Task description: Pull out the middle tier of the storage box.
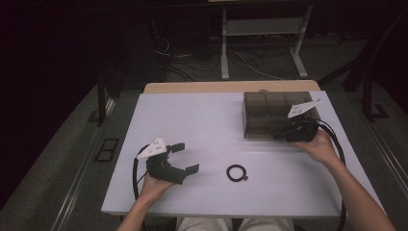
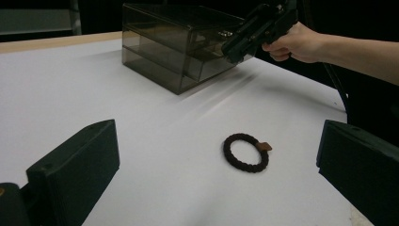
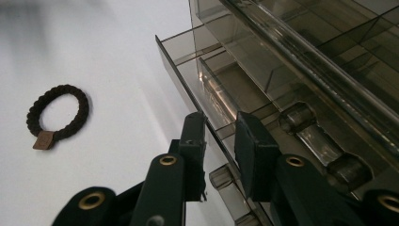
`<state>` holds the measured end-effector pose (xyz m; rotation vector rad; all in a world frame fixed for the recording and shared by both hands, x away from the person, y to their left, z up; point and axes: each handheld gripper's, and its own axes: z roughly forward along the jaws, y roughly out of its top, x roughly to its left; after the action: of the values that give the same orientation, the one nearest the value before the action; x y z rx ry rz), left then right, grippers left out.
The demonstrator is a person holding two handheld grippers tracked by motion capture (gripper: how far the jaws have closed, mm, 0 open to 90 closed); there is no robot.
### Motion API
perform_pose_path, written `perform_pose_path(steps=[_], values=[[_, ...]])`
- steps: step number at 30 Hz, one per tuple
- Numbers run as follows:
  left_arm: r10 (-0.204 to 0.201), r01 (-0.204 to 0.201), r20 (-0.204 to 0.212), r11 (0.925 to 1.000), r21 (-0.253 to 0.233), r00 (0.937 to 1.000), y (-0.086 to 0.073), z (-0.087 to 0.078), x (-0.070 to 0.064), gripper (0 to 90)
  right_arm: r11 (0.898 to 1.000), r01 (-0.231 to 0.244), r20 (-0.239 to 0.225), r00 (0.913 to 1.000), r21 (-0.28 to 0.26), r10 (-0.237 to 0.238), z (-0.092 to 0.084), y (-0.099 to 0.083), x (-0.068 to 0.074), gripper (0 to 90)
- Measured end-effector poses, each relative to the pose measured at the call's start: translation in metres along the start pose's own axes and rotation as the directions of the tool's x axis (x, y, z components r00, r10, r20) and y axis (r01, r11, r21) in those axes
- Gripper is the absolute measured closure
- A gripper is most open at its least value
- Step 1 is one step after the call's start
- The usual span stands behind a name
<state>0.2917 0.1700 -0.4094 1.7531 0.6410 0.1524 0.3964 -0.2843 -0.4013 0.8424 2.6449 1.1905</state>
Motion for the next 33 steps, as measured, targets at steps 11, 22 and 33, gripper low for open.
perform_pose_path(steps=[11,22,33], values=[[-0.001,0.001,-0.003,1.0,-0.003,1.0,0.0,-0.0002,0.0001,0.0,1.0,0.015,0.002,0.9999,0.005,-0.015,-0.0023,-0.0016,0.0019,73.9],[-0.001,0.001,-0.002,1.0,-0.003,1.0,0.0,-0.0002,0.0003,0.0,1.0,0.023,-0.004,0.9997,0.019,-0.023,-0.0027,-0.0029,0.0054,74.2],[-0.003,0.003,-0.002,1.0,-0.003,1.0,-0.0001,0.0,-0.0001,0.0,0.999,0.036,-0.013,0.9993,0.022,-0.036,-0.0036,-0.0056,0.0085,74.5]])
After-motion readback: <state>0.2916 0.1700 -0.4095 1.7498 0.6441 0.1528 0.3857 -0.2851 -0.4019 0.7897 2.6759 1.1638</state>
